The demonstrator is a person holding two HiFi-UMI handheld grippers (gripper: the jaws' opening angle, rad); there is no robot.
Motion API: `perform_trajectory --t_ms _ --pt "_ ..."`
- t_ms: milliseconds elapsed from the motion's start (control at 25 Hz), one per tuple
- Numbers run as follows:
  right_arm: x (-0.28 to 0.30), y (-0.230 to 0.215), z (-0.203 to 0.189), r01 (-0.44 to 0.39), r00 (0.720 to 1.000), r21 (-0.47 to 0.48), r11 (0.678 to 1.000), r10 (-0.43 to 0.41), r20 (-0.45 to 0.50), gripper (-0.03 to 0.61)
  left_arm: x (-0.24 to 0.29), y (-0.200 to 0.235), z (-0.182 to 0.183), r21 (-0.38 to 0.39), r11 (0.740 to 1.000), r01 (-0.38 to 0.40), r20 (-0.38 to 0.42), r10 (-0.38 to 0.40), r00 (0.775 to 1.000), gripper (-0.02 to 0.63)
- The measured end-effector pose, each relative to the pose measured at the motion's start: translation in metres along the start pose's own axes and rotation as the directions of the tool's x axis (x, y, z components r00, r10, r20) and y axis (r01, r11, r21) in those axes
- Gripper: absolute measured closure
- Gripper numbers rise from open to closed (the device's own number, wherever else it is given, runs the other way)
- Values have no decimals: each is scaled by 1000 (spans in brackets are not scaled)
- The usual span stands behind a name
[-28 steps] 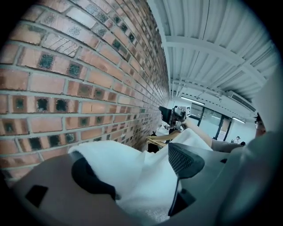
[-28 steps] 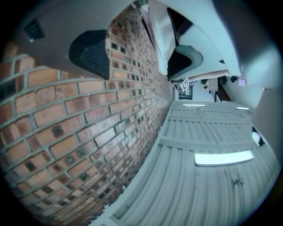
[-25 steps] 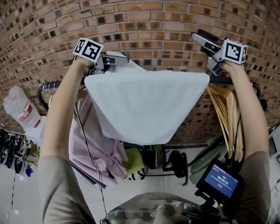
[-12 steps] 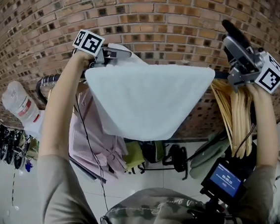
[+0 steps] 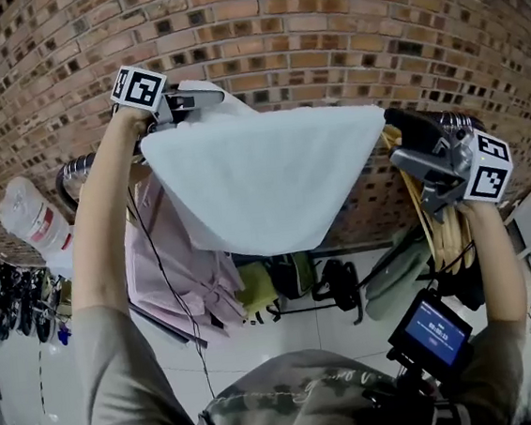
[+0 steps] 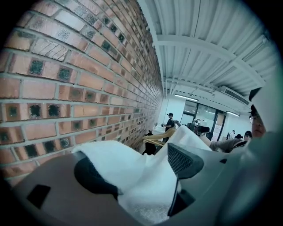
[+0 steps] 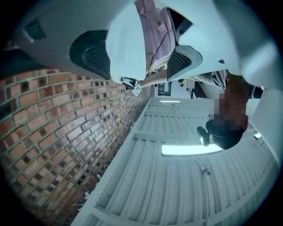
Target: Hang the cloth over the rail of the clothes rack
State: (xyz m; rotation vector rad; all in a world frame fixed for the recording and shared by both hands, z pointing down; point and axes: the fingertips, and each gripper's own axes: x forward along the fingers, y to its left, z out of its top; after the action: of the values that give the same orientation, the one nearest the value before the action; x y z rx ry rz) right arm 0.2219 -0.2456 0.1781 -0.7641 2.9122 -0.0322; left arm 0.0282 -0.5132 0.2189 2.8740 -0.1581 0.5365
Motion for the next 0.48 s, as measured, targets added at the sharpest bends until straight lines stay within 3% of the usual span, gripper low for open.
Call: perform_trajectory --t_ms 200,480 --pt "-4 5 -46 35 992 -23 999 -37 -124 170 3 -4 -7 -22 1000 10 -18 -11 1000 225" --pt "-28 -30 -53 126 990 61 990 -122 -67 176 7 -12 -4 -16 999 30 -6 -30 1000 225"
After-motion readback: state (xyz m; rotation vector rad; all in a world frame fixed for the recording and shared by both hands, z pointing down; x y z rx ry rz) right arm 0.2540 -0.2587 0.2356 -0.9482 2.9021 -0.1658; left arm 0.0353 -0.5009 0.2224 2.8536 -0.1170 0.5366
